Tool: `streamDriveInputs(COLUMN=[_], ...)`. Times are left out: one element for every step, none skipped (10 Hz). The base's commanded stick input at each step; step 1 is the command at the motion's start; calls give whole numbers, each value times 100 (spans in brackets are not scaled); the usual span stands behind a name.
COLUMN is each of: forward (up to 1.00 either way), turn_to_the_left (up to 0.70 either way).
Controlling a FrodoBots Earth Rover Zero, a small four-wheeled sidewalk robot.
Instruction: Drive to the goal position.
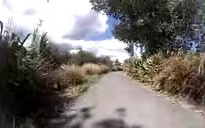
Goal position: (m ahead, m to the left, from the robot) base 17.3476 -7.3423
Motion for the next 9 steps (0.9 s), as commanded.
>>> streamDriveInputs(forward=[85,85,85,85,85,85,85,85,85], turn_to_the_left=[-7,-7,-6,-5,-5,-5,-5,-5,-5])
